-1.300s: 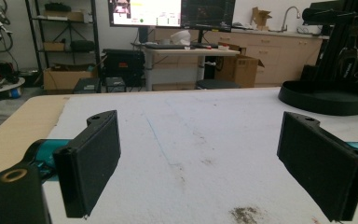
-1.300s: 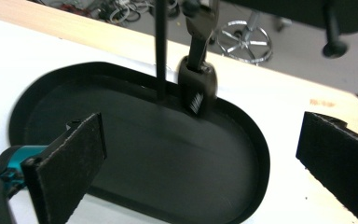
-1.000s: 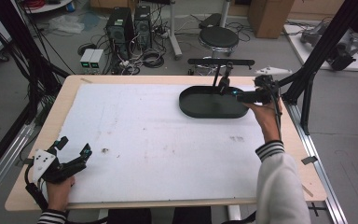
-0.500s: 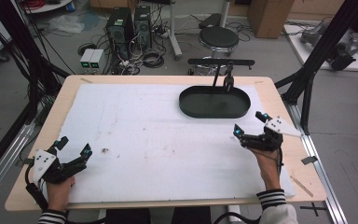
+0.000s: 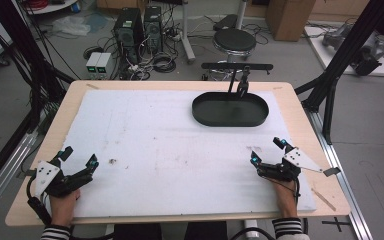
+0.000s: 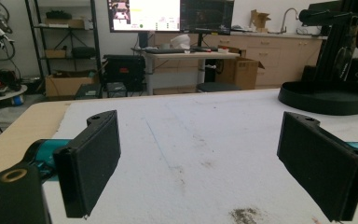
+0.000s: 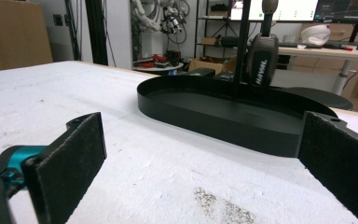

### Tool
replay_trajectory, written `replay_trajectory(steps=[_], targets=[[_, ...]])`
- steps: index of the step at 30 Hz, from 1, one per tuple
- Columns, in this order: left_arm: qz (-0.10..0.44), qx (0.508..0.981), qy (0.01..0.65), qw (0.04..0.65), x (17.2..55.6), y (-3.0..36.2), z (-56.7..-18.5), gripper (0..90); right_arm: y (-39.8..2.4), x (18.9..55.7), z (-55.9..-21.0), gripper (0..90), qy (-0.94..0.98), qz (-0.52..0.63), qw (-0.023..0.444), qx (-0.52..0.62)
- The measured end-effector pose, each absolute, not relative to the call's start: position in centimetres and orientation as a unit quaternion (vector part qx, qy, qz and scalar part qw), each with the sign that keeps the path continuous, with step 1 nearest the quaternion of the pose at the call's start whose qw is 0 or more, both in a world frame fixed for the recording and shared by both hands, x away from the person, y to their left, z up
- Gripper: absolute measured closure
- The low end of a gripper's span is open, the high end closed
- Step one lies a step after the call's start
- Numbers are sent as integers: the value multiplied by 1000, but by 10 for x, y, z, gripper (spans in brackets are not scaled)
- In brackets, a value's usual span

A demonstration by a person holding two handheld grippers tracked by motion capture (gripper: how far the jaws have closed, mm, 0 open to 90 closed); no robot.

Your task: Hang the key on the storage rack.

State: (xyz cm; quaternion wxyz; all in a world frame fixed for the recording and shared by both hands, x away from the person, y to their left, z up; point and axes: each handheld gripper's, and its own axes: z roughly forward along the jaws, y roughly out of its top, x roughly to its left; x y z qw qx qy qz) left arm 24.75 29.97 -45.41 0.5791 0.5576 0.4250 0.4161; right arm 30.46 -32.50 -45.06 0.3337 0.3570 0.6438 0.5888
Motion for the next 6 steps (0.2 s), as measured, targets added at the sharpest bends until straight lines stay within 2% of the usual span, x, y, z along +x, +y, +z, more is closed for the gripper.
replay_trajectory(steps=[6], targets=[[415, 557, 425, 580, 248, 300, -454, 137, -328, 305, -451, 5, 634, 598, 330, 363]])
